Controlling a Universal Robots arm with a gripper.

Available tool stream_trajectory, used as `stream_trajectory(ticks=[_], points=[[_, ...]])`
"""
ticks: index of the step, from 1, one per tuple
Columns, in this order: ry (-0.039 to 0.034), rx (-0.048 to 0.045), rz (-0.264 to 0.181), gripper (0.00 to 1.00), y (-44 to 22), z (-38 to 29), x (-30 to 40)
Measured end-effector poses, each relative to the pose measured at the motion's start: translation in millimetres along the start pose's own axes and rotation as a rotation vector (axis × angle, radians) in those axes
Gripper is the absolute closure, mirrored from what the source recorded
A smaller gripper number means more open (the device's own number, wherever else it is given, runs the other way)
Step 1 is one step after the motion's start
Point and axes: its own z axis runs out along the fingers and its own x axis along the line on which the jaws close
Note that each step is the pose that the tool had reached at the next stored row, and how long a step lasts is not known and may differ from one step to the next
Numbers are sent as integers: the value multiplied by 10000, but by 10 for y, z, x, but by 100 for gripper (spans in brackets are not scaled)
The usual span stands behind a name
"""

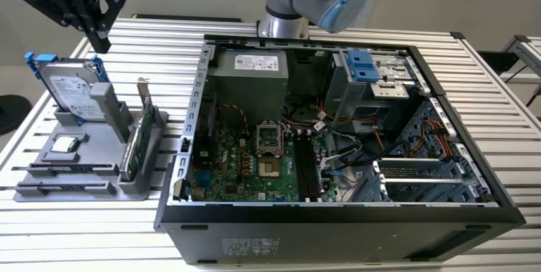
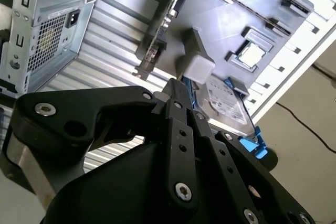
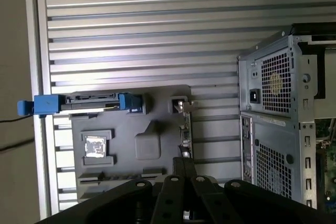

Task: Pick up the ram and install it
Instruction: 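Reach for the ram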

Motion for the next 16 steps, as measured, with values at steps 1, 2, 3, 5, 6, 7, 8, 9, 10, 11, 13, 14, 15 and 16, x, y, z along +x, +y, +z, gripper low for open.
stream_trajectory(ticks=[1,2,3,5,6,7,8,9,10,11,13,14,15,16], points=[[0,0,0,100,-1,0,9],[0,0,0,100,-1,0,19],[0,0,0,100,-2,0,28],[0,0,0,100,-4,-1,52],[0,0,0,100,-5,-1,64],[0,0,0,100,-5,-2,78],[0,0,0,100,-7,-2,93],[0,0,0,100,-8,-2,108],[0,0,1,100,-9,-3,123],[0,0,0,100,-10,-3,140],[0,0,1,100,-12,-4,174],[0,0,0,100,-13,-4,191],[0,0,0,100,-14,-4,208],[0,0,0,100,-16,-5,225]])
